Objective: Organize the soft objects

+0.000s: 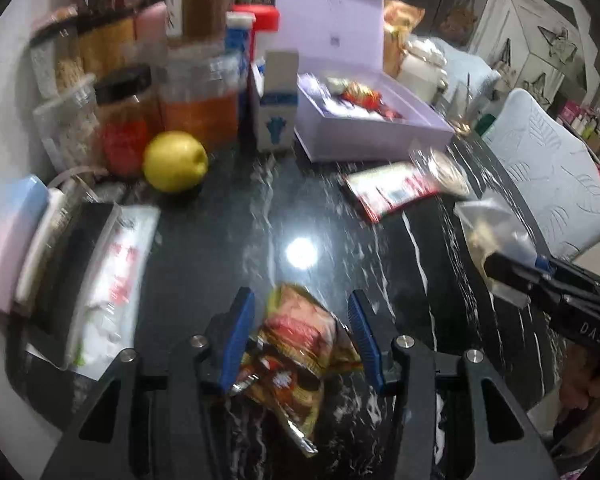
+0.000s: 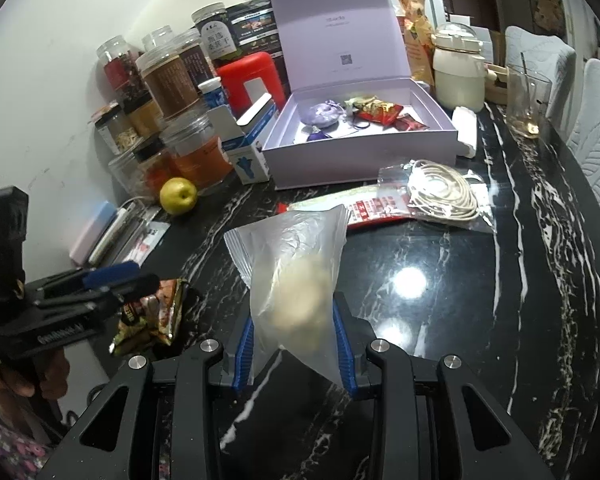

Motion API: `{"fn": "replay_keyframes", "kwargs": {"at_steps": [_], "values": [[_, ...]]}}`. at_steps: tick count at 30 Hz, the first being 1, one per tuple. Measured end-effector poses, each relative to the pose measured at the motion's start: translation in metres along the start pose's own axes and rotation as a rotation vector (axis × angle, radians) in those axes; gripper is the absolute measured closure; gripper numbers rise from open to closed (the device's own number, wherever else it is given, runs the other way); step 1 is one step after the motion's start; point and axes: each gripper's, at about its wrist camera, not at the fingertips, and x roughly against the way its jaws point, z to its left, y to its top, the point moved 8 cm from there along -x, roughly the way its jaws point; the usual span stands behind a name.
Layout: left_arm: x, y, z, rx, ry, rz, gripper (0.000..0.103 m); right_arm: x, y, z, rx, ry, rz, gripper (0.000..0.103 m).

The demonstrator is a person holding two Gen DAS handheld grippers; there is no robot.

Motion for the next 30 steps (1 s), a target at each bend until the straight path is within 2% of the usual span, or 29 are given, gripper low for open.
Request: {"fn": "replay_keyframes", "kwargs": {"at_steps": [1, 5, 7, 9, 17, 24, 26, 27, 30], "values": [[-0.003, -0.003, 0.001, 0.003, -0.002, 0.008, 0.048, 0.0, -0.001, 0.0, -0.001, -0.003, 0.002, 0.068], [-0.009, -0.014, 0.003, 0.025, -0.036, 0.048, 0.045, 0.001, -0.005, -0.005, -0.018, -0.007, 0.009, 0.068], [-0.016, -0.02, 0.005, 0.039, -0.038, 0.085, 0.035, 0.001, -0.007, -0.008, -0.03, -0.009, 0.01, 0.068], [-0.022, -0.026, 0.005, 0.055, -0.054, 0.114, 0.033, -0.001, -0.009, -0.01, -0.041, -0.009, 0.014, 0.068], [-0.027, -0.025, -0.004, -0.035, 0.003, 0.075, 0.026, -0.007, -0.01, -0.009, -0.038, -0.006, 0.026, 0.068], [-0.032, -0.02, -0.006, -0.049, 0.021, 0.035, 0.026, -0.011, -0.013, -0.014, -0.051, -0.007, 0.034, 0.068], [-0.032, -0.018, -0.009, -0.061, 0.021, 0.03, 0.037, -0.012, -0.014, -0.017, -0.059, -0.009, 0.037, 0.068], [-0.032, -0.018, -0.009, -0.06, 0.021, 0.027, 0.045, -0.012, -0.014, -0.019, -0.062, -0.01, 0.037, 0.068], [-0.033, -0.016, -0.009, -0.052, 0.019, 0.025, 0.051, -0.014, -0.015, -0.023, -0.074, -0.01, 0.04, 0.068]]}}
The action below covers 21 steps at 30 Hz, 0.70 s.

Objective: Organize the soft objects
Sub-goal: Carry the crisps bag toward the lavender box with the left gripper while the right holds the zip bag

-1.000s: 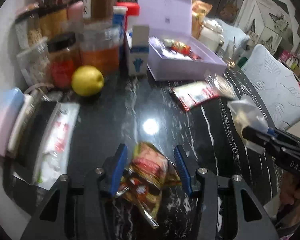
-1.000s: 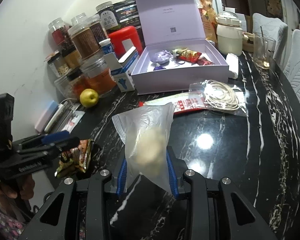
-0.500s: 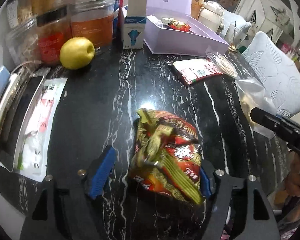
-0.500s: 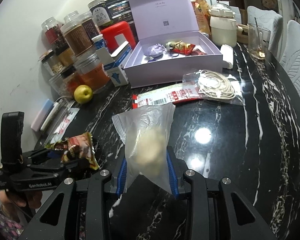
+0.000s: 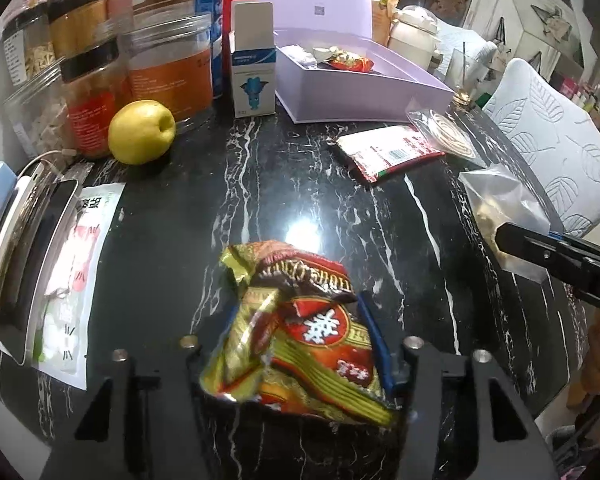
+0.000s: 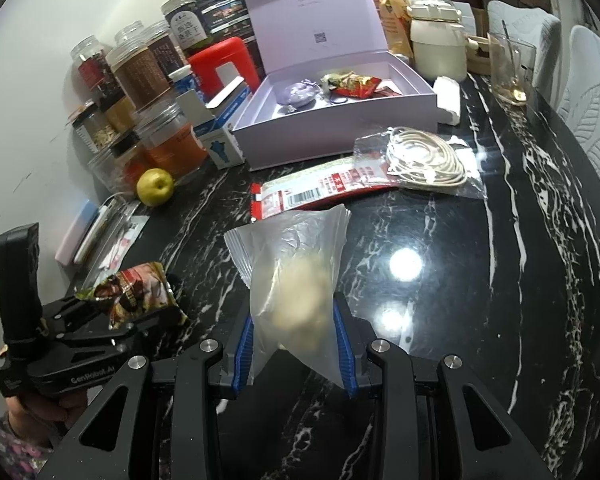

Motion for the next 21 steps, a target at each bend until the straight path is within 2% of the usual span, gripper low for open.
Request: {"fn": "replay_keyframes", "kwargs": {"at_steps": [10, 17, 21], "values": [[0.007, 0.015, -0.009, 0.01, -0.039, -0.031, 0.053, -0.003, 0.005, -0.003, -0.007, 0.01, -0.004, 0.068], [0.02, 0.043, -0.023, -0.016, -0.083, -0.08, 0.053, 0.002, 0.014, -0.006, -0.002, 0.008, -0.016, 0.068], [0.028, 0.063, -0.033, -0.052, -0.085, -0.128, 0.053, 0.008, 0.026, -0.008, 0.015, 0.011, -0.029, 0.068]]}}
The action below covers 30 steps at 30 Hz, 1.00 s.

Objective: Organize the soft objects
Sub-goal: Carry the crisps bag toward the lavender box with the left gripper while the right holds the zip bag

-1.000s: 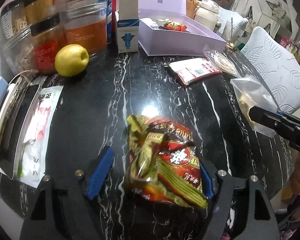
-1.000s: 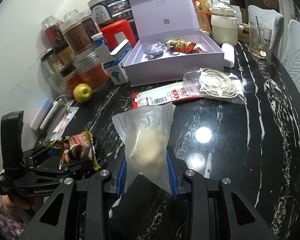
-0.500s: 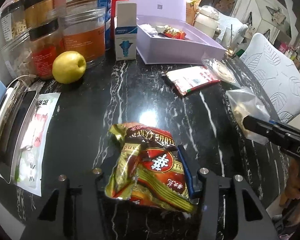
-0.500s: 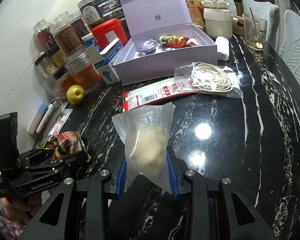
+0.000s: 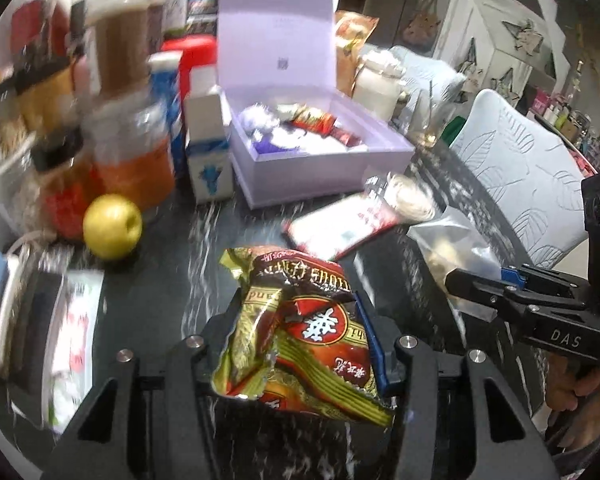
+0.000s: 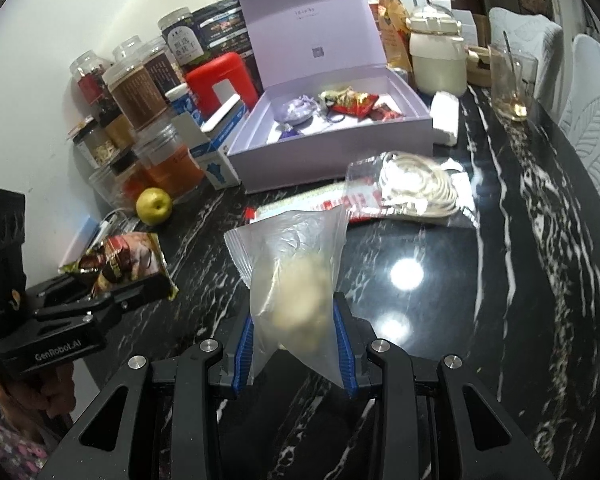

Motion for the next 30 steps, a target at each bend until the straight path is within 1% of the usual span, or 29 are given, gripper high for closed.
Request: {"fn": "replay_keyframes", "kwargs": {"at_steps": [3, 7, 12, 18, 25, 30], "values": [[0.004, 0.017, -0.008, -0.01, -0.026, -0.029, 0.053, 0.007, 0.013, -0.003, 0.014, -0.015, -0.028, 0.068], [0.008, 0.04, -0.016, -0.038, -0.019, -0.076, 0.053, 0.019, 0.034, -0.005, 0.042, -0.031, -0.069, 0.068], [0.008, 0.071, -0.025, -0.038, -0.012, -0.121, 0.053, 0.031, 0.06, -0.009, 0.073, -0.06, -0.109, 0.068], [0.011, 0.106, -0.03, -0.048, -0.004, -0.18, 0.053, 0.039, 0.087, -0.016, 0.081, -0.057, -0.152, 0.068], [0.005, 0.147, -0.037, -0.081, -0.021, -0.222, 0.053, 0.043, 0.119, -0.022, 0.082, -0.056, -0.196, 0.068], [-0.006, 0.175, -0.044, -0.112, -0.03, -0.248, 0.053, 0.04, 0.146, -0.024, 0.094, -0.055, -0.219, 0.068]]}}
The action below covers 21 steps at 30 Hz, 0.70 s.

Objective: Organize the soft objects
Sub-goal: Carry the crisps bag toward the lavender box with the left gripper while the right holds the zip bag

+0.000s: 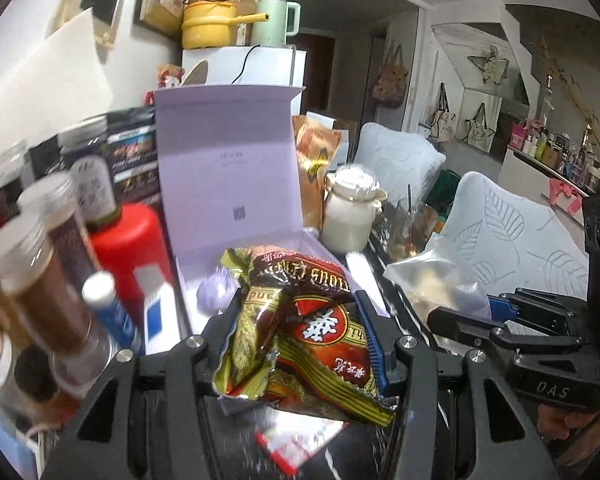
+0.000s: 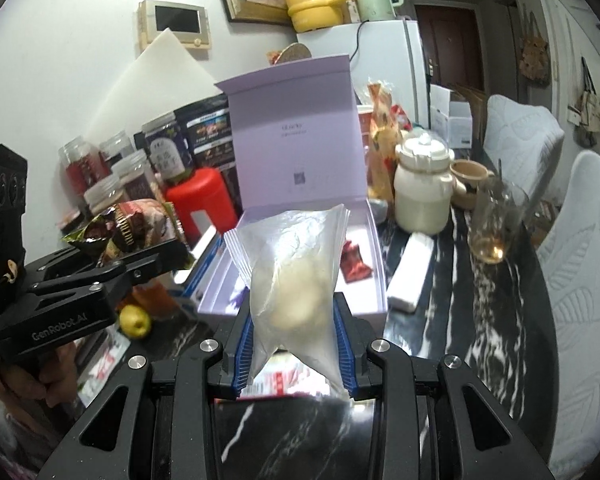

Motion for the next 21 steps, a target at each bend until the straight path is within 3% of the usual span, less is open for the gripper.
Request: {"fn": "replay_keyframes", "kwargs": {"at_steps": [21], "values": [[-0.079, 0.079, 0.028, 0.014, 0.041, -0.059, 0.053, -0.066, 0.092, -0.034, 0.035, -0.013, -0.074, 0.068]]}}
